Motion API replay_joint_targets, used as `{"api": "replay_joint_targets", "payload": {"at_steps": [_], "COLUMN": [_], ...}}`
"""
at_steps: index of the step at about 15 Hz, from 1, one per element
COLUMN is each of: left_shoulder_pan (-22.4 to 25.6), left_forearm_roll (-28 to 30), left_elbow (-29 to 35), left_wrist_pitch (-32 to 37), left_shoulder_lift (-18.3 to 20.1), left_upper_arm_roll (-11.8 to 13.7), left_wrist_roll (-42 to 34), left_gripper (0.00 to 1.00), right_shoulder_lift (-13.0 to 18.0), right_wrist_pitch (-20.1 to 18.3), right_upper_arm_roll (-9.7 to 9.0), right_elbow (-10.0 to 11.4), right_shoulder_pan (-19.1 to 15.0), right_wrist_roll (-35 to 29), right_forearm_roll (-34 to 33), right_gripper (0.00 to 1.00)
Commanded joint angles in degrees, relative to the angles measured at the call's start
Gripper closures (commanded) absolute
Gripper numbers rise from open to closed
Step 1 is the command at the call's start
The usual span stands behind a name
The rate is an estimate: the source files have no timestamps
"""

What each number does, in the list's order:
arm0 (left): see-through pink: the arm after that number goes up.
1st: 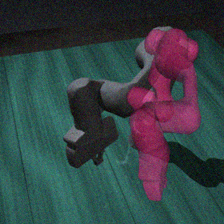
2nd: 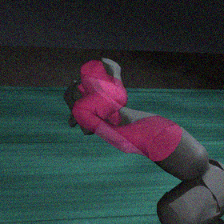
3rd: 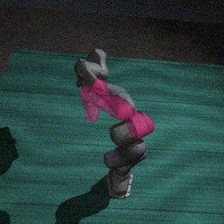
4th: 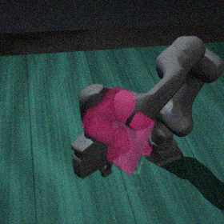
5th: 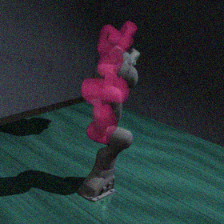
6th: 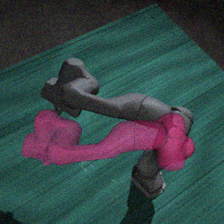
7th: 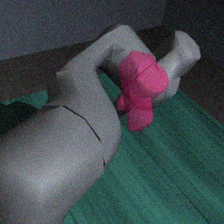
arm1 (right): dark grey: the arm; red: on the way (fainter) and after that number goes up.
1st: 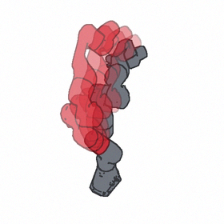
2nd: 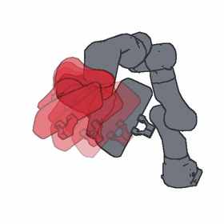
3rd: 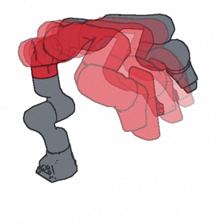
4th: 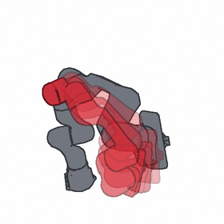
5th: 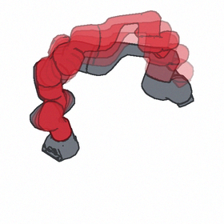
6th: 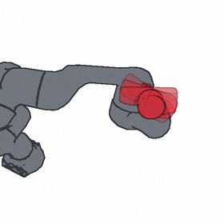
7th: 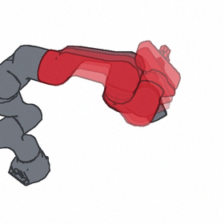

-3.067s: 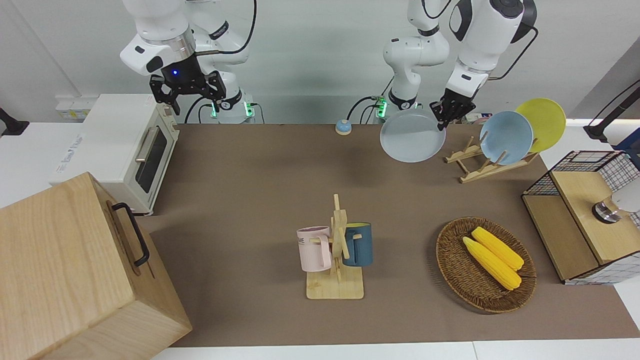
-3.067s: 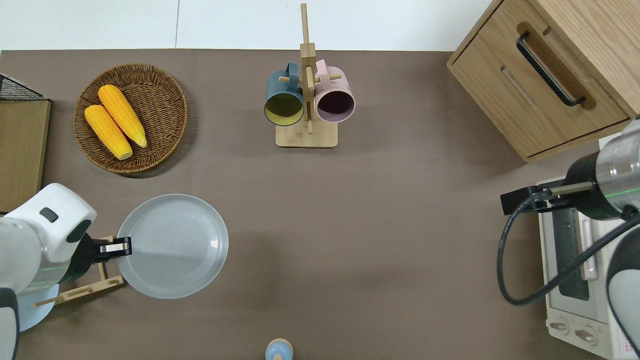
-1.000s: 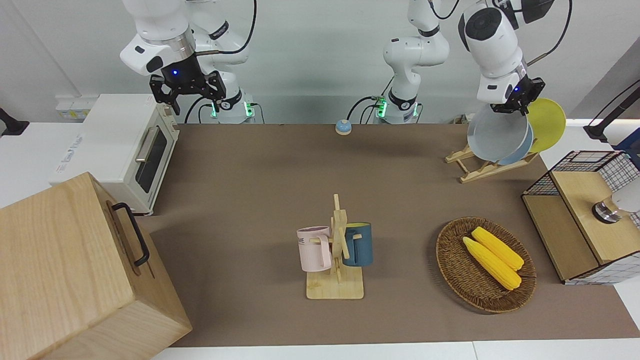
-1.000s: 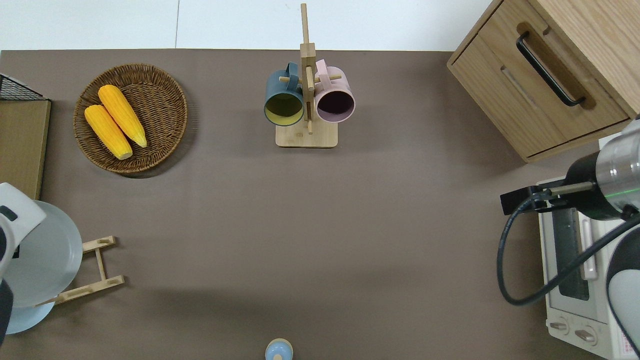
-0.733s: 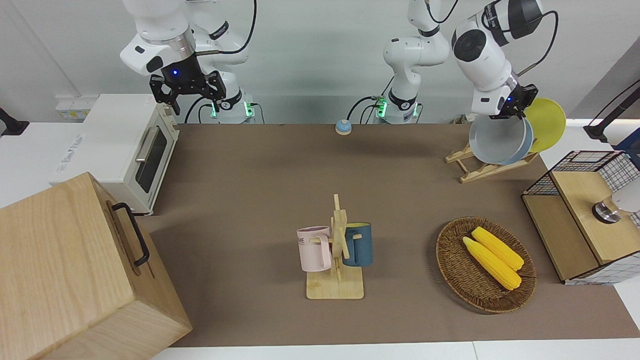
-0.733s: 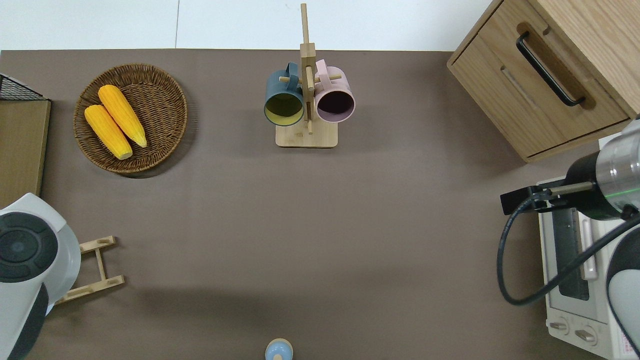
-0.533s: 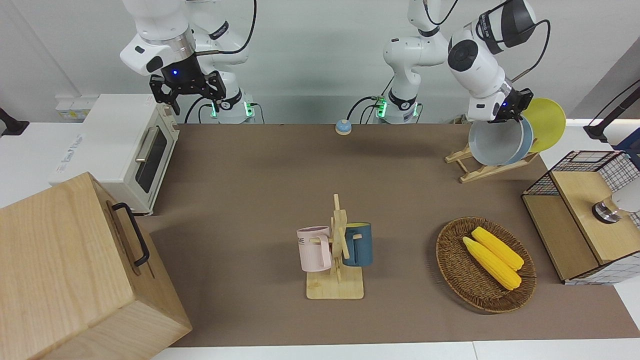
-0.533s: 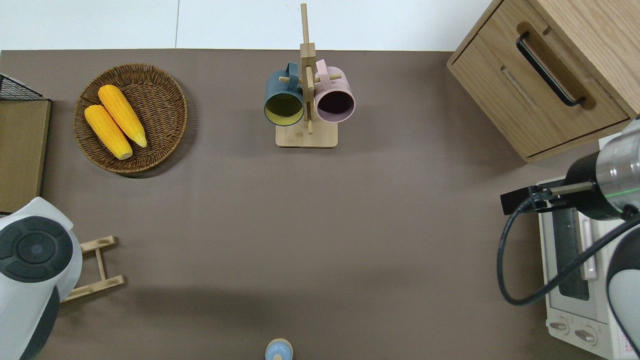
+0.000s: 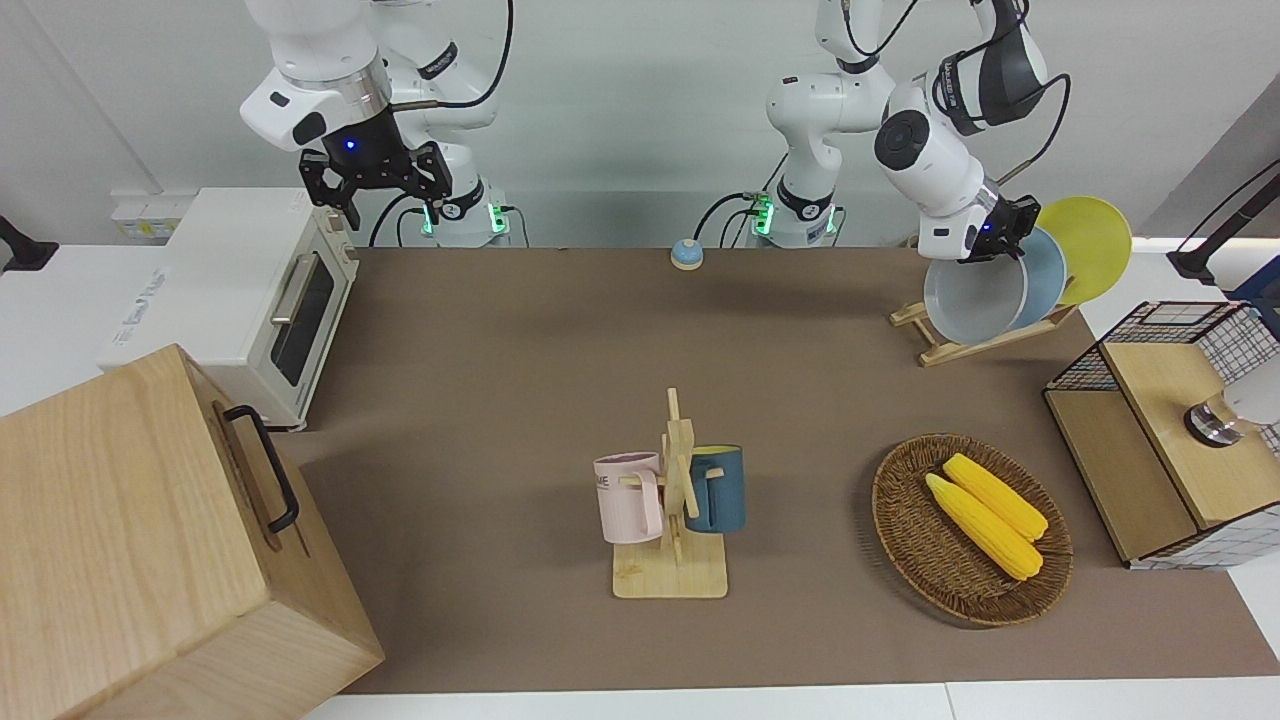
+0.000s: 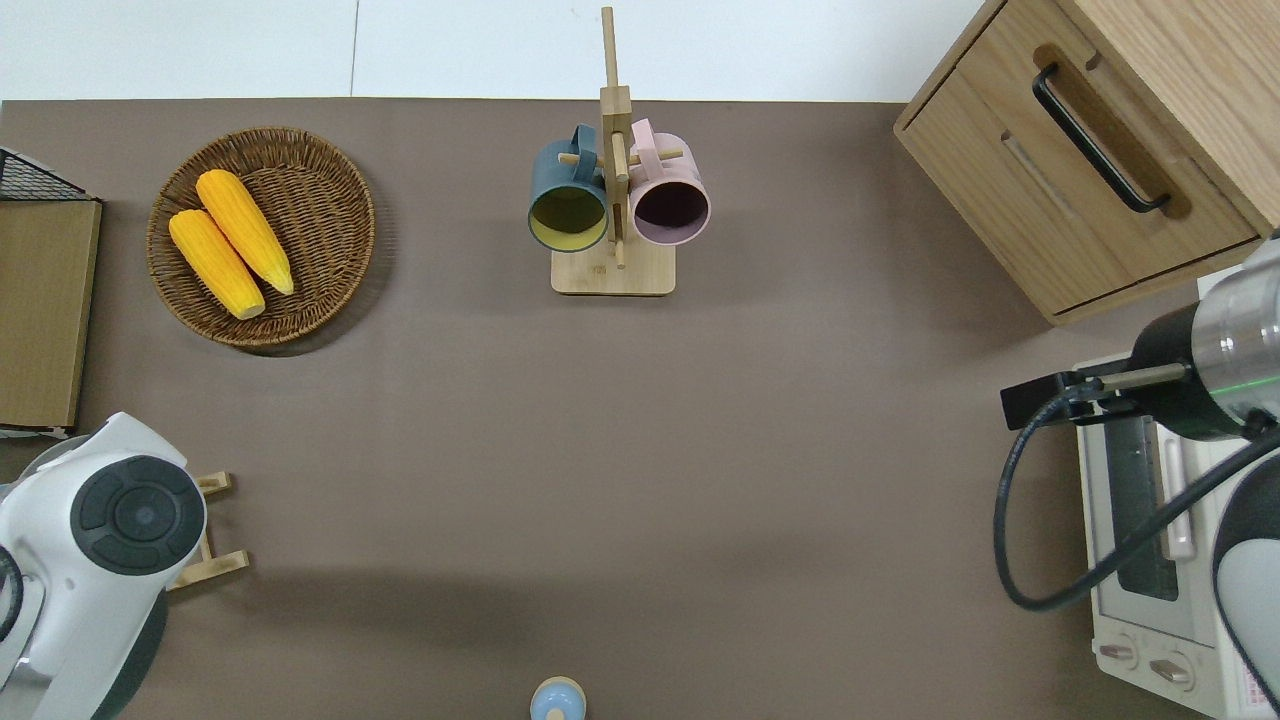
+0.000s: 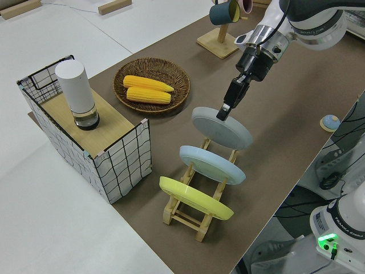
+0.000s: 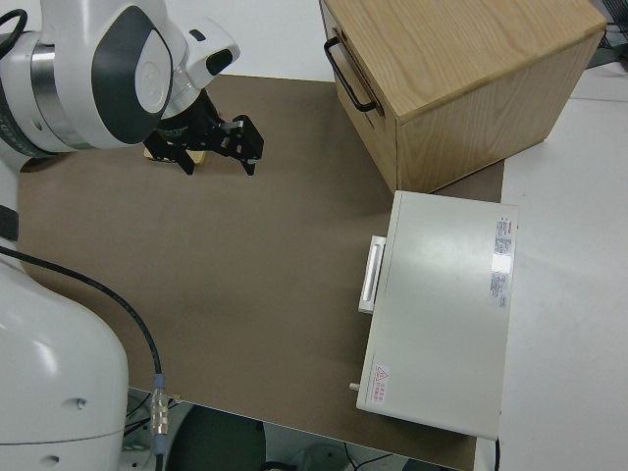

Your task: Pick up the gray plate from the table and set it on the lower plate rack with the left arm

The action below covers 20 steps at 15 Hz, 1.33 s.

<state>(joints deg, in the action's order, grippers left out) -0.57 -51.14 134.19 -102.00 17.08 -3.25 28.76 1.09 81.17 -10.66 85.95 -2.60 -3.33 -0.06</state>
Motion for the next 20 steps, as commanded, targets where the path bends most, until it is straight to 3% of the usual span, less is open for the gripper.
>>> {"api": "replay_joint_targets", "payload": {"at_steps": [1, 9, 16, 18, 19, 20], "left_shoulder_pan": [-0.75, -0.93, -1.36, -1.36, -1.36, -1.36], "left_forearm_roll": [-1.60, -3.18, -3.18, -3.18, -3.18, -3.18], "left_elbow": [2.83, 5.82, 6.09, 6.09, 6.09, 6.09], "left_wrist_pitch": [-1.27, -3.21, -2.86, -2.86, -2.94, -2.94], "left_shoulder_lift": [0.85, 0.15, -0.47, -0.47, -0.47, -0.56], "left_upper_arm_roll": [-0.26, -0.44, -0.44, -0.44, -0.44, -0.44], "left_wrist_roll": [4.27, 10.08, 10.00, 10.00, 10.00, 10.00], "left_gripper": [1.00, 1.00, 1.00, 0.68, 0.39, 0.01], "right_shoulder_lift": [0.14, 0.14, 0.14, 0.14, 0.14, 0.14], "right_wrist_pitch": [-0.75, -0.75, -0.75, -0.75, -0.75, -0.75], "right_upper_arm_roll": [-0.33, -0.33, -0.33, -0.33, -0.24, -0.32], "right_elbow": [-0.35, -0.35, -0.35, -0.35, -0.35, -0.35], "right_shoulder_pan": [-0.56, -0.56, -0.56, -0.56, -0.56, -0.56], "right_wrist_roll": [0.08, 0.08, 0.08, 0.08, 0.08, 0.08], "right_forearm_roll": [0.59, 0.59, 0.59, 0.59, 0.59, 0.59], "right_gripper": [0.011, 0.011, 0.011, 0.011, 0.011, 0.011]}}
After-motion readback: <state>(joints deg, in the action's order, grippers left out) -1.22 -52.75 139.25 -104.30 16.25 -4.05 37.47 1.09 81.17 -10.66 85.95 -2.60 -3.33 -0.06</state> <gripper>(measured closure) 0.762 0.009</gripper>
